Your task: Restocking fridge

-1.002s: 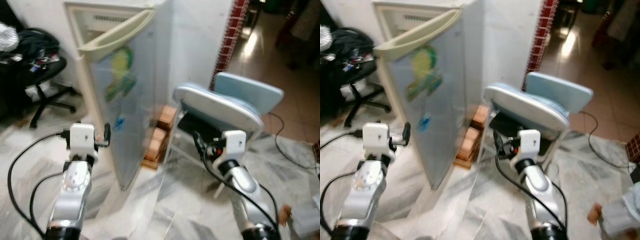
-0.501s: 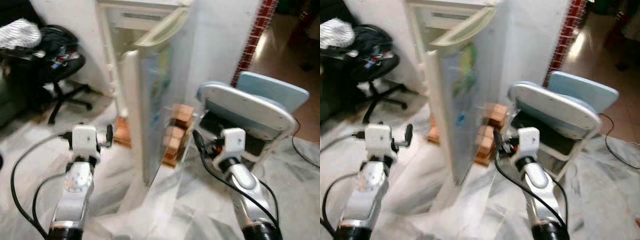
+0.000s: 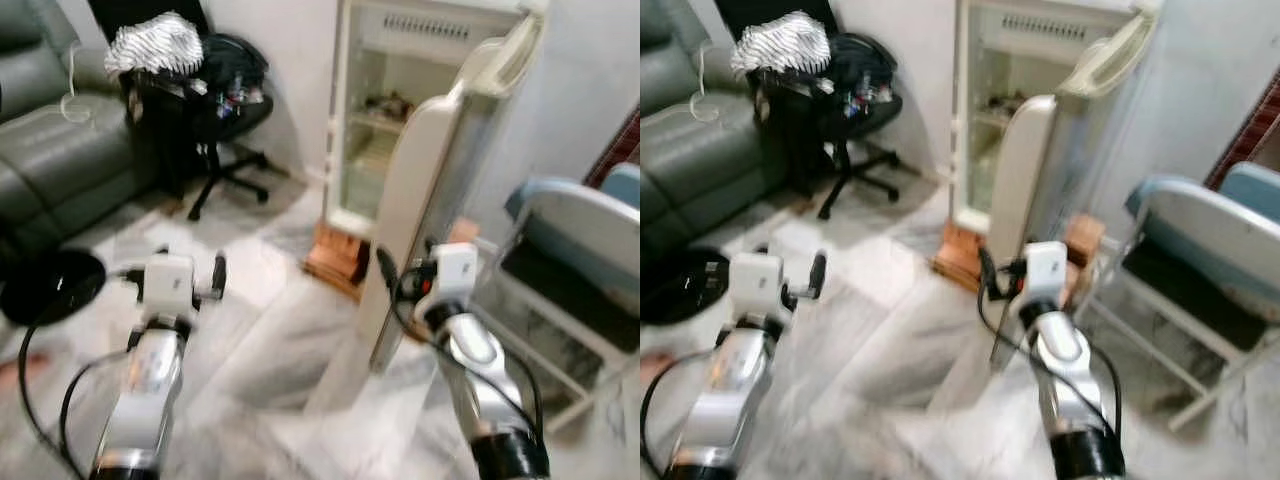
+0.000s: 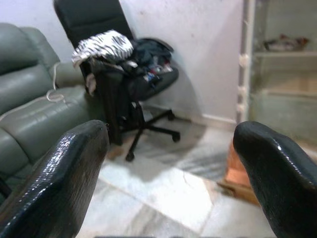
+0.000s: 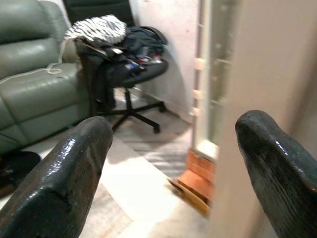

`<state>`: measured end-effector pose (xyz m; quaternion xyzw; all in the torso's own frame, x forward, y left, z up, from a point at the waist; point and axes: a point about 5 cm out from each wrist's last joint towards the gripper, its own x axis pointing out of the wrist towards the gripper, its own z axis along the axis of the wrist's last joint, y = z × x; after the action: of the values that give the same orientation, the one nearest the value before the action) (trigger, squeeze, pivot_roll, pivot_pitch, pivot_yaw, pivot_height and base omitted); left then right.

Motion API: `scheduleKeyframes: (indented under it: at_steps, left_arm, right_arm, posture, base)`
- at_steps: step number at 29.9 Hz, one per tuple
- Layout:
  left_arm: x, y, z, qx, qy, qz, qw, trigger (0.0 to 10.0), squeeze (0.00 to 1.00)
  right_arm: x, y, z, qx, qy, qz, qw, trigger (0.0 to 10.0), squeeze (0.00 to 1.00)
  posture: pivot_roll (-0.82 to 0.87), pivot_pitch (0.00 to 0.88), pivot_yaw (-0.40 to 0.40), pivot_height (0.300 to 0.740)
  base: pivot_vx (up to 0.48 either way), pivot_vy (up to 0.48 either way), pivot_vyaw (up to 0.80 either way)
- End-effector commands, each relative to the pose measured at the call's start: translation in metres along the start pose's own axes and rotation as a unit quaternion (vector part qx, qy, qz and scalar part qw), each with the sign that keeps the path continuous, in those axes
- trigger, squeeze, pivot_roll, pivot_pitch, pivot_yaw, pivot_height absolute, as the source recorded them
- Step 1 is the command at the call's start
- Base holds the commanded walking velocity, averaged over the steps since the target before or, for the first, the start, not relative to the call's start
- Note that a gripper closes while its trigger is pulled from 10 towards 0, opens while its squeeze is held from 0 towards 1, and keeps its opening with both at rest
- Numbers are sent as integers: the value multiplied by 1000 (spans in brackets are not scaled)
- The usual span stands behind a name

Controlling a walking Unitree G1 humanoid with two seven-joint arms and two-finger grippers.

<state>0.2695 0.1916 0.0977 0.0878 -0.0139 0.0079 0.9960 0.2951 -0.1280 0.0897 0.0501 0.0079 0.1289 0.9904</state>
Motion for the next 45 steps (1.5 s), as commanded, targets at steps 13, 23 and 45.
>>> scheduleKeyframes:
  at_steps: [13, 23, 45]
  left_arm:
    - [-1, -12, 1, -7, -4, -23, 1000, 10000, 0]
    - [0, -16, 1, -7, -3, -35, 999, 10000, 0]
    - [-2, -18, -2, -9, 7, -36, 999, 10000, 0]
  right_arm:
    - [-30, -46, -15, 31, 33, -133, 990, 10000, 0]
    - [-51, -28, -34, 76, 111, 52, 990, 10000, 0]
    - [-19, -56, -11, 11, 59, -111, 992, 10000, 0]
  posture:
    - [62, 0, -8, 740]
    - [50, 0, 0, 740]
    - [69, 0, 0, 740]
  base:
    - [0, 0, 0]
    - [0, 0, 0]
    - [0, 0, 0]
